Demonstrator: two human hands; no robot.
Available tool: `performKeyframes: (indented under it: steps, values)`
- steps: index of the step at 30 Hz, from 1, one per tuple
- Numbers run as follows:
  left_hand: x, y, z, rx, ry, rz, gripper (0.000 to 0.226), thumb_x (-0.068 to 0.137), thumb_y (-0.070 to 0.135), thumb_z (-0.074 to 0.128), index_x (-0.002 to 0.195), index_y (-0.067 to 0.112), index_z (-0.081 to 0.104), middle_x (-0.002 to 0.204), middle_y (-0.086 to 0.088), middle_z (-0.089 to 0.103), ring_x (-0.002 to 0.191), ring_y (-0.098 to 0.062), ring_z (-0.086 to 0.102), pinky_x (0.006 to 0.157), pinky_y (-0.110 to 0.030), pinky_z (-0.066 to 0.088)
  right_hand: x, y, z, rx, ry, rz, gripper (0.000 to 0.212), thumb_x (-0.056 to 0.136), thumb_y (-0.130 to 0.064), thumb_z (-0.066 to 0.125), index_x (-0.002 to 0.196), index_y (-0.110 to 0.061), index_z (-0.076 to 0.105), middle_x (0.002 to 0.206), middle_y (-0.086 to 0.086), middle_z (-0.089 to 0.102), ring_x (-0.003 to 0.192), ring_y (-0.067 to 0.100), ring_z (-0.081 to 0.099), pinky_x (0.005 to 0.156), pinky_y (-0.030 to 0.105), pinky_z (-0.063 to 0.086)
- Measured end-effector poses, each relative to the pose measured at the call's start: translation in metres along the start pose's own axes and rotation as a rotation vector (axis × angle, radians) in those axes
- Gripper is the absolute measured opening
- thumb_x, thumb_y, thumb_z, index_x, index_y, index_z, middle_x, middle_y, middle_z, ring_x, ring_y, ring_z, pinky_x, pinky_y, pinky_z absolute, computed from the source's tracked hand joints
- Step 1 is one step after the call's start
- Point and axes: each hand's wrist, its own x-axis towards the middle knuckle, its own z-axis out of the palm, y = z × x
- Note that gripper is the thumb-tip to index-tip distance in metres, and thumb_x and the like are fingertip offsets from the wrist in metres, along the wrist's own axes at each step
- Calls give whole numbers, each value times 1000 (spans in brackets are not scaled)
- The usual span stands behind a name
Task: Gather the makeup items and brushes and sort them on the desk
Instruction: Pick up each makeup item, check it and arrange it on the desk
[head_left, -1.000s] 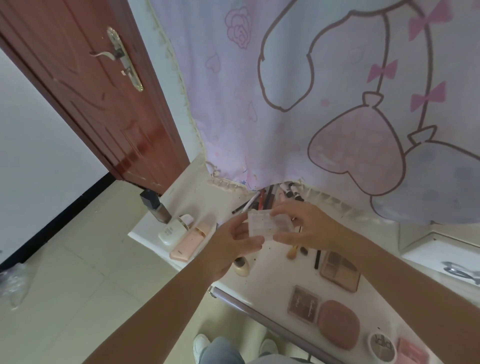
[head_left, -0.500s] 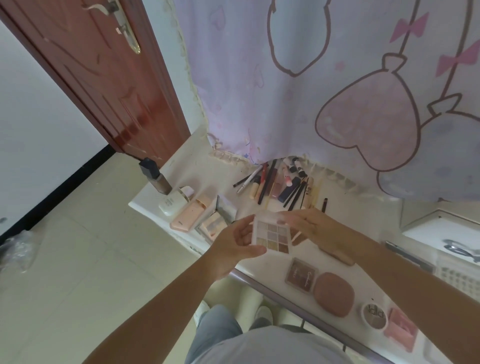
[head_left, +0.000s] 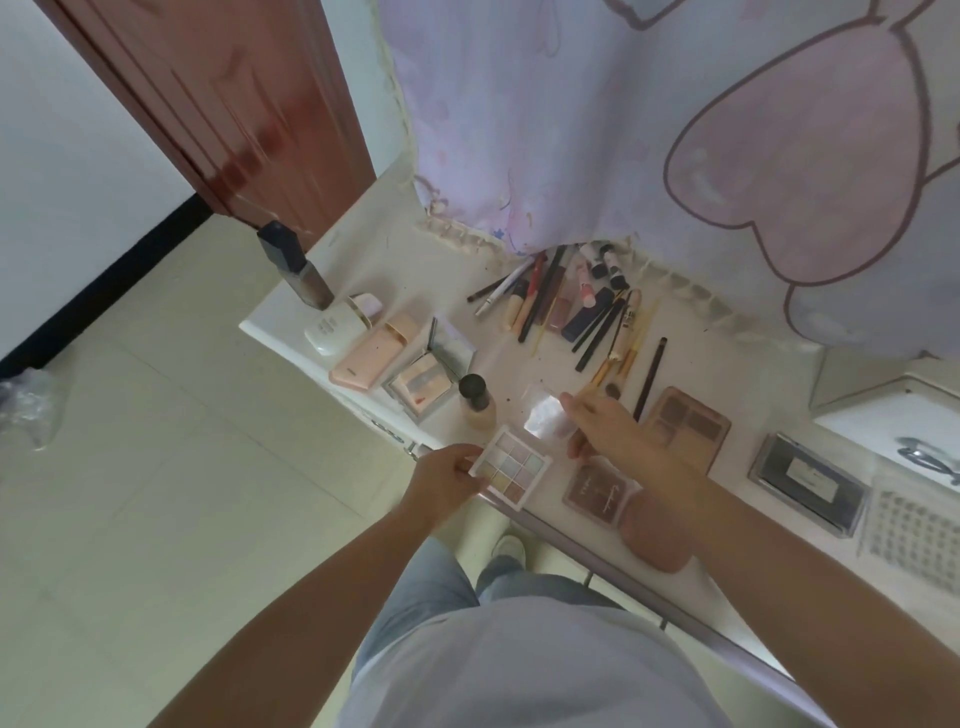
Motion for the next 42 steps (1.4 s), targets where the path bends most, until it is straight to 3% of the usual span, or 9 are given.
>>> performKeyframes:
  steps: [6,11,16,22,26,30,34,39,42]
  values:
    - [1,3,9,150,9,31,45,83,19,65,126,12,53,111,-9,66,99,-20,63,87,-23,45,12,1,-2,-220,104,-14,36,97,-35,34,86,-8,54,71,7,56,54,14,49,51,21,41]
    - [2,6,10,318,47,58,42,85,31,61,124,17,52,110,-3,67,101,-19,61,82,-21,42,-19,12,-11,-799,172,-158,47,92,-35,47,133,-13,37,126,6,50,114,20,50,90,30,39]
    - [2,8,11,470,83,64,46,87,40,57,124,16,48,110,-2,65,104,-20,60,86,-30,48,-41,49,-7,-1221,38,-223,69,81,-49,55,138,-21,27,135,2,38,125,22,35,102,34,28]
    - [-11,16,9,450,87,137,33,93,31,48,122,15,52,111,-2,63,101,-16,59,87,-21,40,-35,63,-4,-899,61,-335,63,79,-29,63,134,-18,34,132,1,44,123,18,37,99,22,27]
    - [-15,35,4,-117,-113,15,12,91,15,53,101,11,60,80,0,61,59,0,57,64,-14,47,-40,43,-12,-503,-37,-367,53,70,-16,72,117,-21,47,114,-7,50,100,2,49,80,2,35]
    - [-18,63,-7,-364,-308,-15,8,91,8,52,98,10,56,78,-4,62,64,-12,61,62,-18,54,-52,9,-28,-469,-135,-490,29,55,-46,56,81,-36,49,112,-29,38,100,-8,47,82,0,39]
    - [-18,85,-14,-568,-383,29,6,88,2,54,91,6,55,77,-11,65,60,-11,67,65,-24,57,-56,-17,-39,-481,-182,-573,35,57,-43,58,85,-23,60,116,-28,38,107,-13,43,86,-1,38]
    - [-18,102,-20,-921,-258,24,16,84,-9,54,75,3,50,72,-13,64,52,-14,67,52,-20,57,-58,-29,-44,-323,45,-625,30,63,-44,57,92,-37,55,119,-20,42,103,-5,52,89,1,41]
    - [-19,113,-24,-989,-240,83,18,84,-9,54,74,5,48,73,-13,64,53,-13,68,52,-17,56,-58,-33,-38,-322,218,-703,54,59,-48,66,105,-19,63,116,-12,47,99,2,55,86,2,43]
